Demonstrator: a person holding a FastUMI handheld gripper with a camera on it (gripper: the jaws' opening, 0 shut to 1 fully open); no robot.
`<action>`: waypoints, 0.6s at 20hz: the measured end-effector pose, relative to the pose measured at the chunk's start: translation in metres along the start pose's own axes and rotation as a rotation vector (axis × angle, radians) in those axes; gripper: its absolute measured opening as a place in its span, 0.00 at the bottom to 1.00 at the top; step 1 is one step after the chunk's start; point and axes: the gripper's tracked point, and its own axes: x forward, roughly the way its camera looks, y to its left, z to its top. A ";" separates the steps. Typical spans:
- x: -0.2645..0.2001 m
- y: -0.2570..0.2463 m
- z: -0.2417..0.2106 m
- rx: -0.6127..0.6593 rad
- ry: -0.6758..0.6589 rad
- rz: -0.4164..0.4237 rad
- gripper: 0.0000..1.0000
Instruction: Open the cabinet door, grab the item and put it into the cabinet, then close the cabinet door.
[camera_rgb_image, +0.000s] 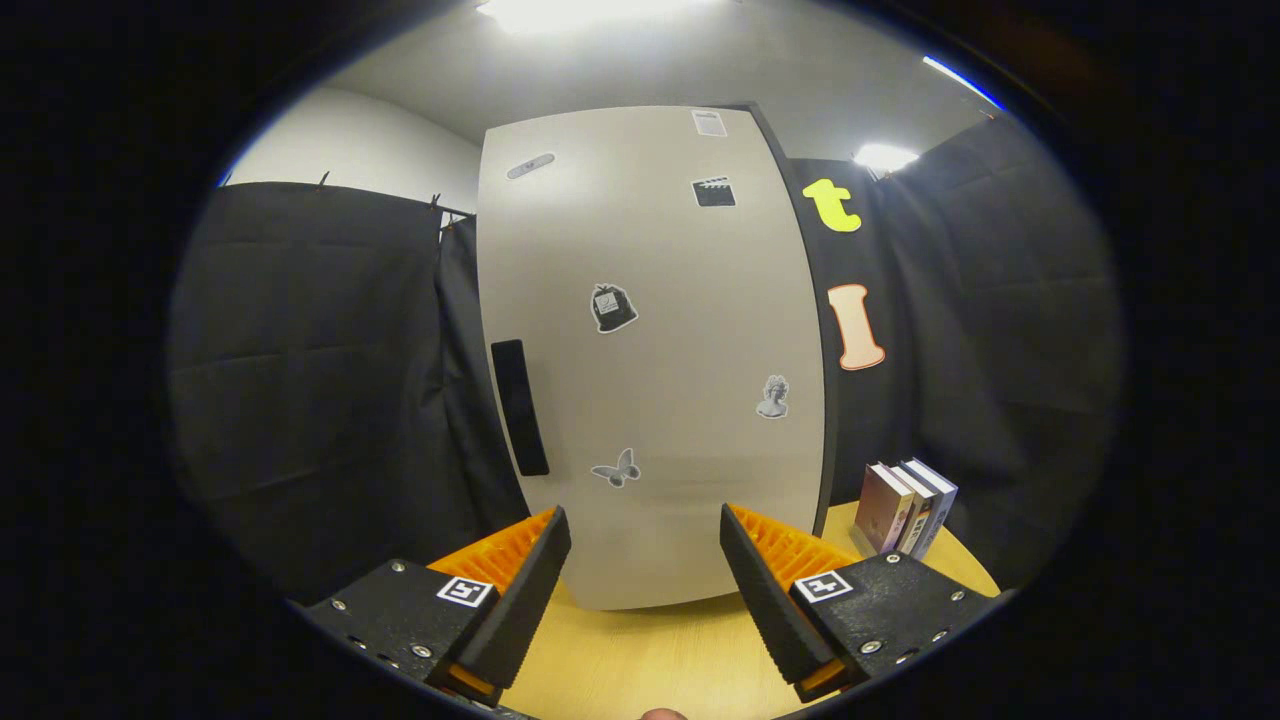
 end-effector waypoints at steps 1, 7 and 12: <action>0.000 0.000 0.001 0.000 -0.003 0.002 0.94; 0.001 0.001 0.000 -0.007 -0.005 0.011 0.94; 0.000 0.003 -0.002 -0.012 -0.010 0.017 0.94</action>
